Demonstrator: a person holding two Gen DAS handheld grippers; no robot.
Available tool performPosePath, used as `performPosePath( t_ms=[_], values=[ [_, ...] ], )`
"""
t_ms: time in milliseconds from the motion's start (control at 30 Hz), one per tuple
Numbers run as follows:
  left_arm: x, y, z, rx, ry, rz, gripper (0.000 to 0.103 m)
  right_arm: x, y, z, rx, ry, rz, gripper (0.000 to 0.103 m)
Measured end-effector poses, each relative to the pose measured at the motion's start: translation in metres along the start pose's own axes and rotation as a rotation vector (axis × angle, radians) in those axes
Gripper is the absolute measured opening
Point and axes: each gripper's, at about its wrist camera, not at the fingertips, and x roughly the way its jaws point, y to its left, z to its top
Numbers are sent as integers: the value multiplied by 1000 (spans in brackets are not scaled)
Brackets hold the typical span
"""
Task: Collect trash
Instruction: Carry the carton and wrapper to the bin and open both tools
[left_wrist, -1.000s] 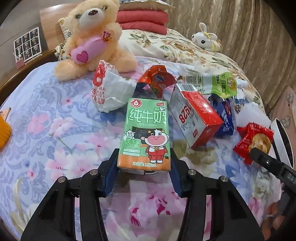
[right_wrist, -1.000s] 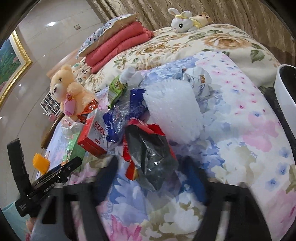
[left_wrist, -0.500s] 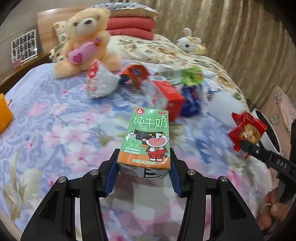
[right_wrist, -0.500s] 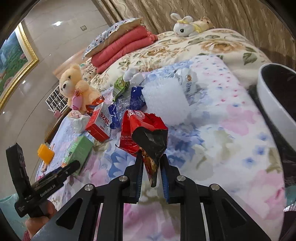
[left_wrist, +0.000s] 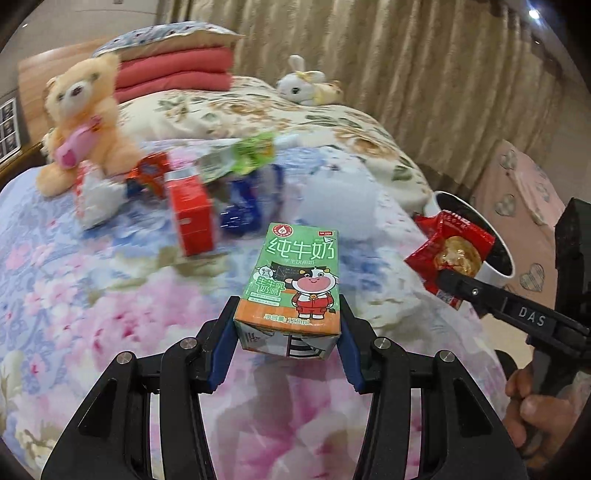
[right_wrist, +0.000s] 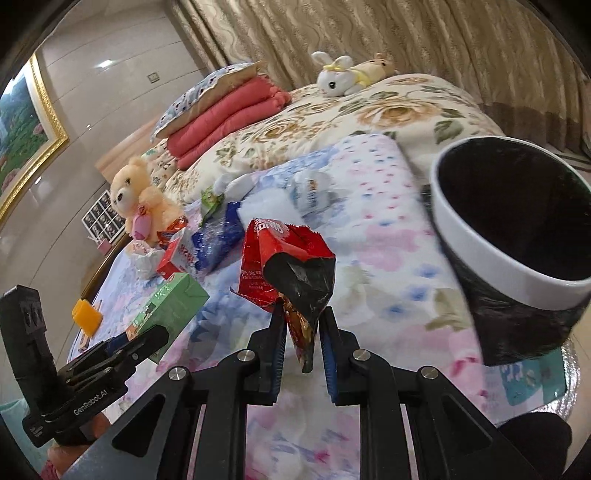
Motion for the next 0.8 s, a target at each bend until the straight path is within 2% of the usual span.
performPosePath(
  t_ms=[433,800],
  values=[
    [11,-61,14,100,-9,-87,48,-33,-44,-1,68,-44,-59,18],
    [16,-90,21,142,-17,-132,48,-56,-67,5,100,-87,-93,18]
  ],
)
